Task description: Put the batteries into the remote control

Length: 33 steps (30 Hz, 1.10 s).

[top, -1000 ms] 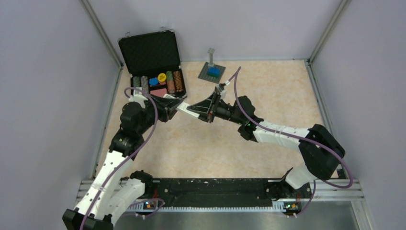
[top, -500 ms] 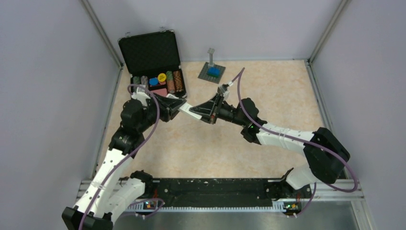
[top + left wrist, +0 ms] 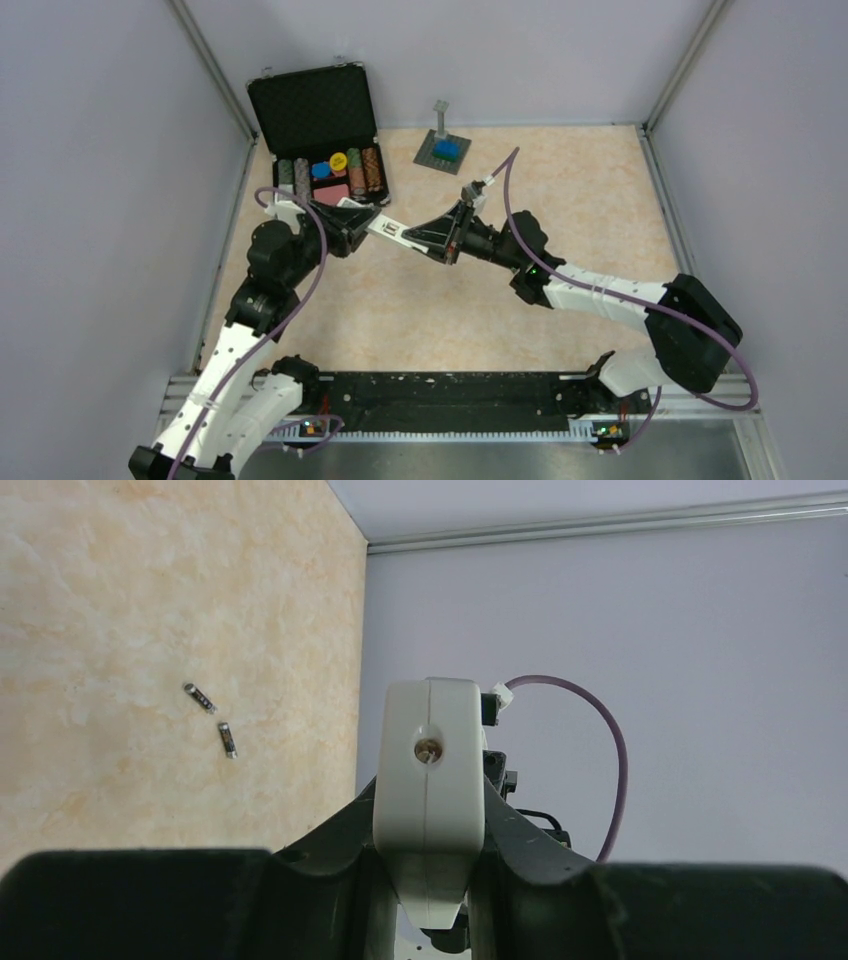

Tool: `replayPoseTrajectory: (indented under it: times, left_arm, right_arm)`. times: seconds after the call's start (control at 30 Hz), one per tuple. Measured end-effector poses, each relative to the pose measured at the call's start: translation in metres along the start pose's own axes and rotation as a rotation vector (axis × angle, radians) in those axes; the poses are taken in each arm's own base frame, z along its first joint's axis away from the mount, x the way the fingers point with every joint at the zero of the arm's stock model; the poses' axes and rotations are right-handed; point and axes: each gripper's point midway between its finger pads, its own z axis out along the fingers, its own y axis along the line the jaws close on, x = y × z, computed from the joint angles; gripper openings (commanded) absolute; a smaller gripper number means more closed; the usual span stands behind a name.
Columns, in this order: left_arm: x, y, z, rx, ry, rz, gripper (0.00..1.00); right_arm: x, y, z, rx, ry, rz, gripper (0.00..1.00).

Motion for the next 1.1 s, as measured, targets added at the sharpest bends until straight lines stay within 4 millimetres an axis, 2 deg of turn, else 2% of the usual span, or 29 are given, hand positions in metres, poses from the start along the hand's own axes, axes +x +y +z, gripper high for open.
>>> replayPoseTrajectory:
  times: [0.2, 0.37, 0.43, 0.53, 0.77, 1.1]
  left_arm:
    - [-0.002, 0.002, 0.004, -0.006, -0.002, 0.005, 0.0]
    - [-0.003, 0.005, 0.004, -0.011, -0.007, 0.036, 0.0]
    - [-0.003, 0.009, 0.005, -0.022, -0.006, 0.061, 0.0]
    - [-0.014, 0.017, 0.008, -0.05, -0.042, 0.101, 0.0]
    - [-0.018, 0.031, 0.013, -0.1, -0.042, 0.174, 0.0]
    - [-0.011, 0.047, 0.023, -0.131, 0.036, 0.302, 0.0]
  right_arm:
    - [-0.003, -0.002, 0.001, 0.021, -0.011, 0.005, 0.12]
    - [-0.004, -0.007, 0.002, 0.053, -0.01, 0.011, 0.3]
    - [-0.003, -0.013, 0.001, 0.079, -0.009, 0.016, 0.32]
    - [-0.005, -0.025, -0.001, 0.131, -0.015, 0.027, 0.33]
    - [-0.004, -0.046, -0.005, 0.219, -0.014, 0.066, 0.31]
    - [-0.004, -0.057, -0.008, 0.269, -0.016, 0.087, 0.06]
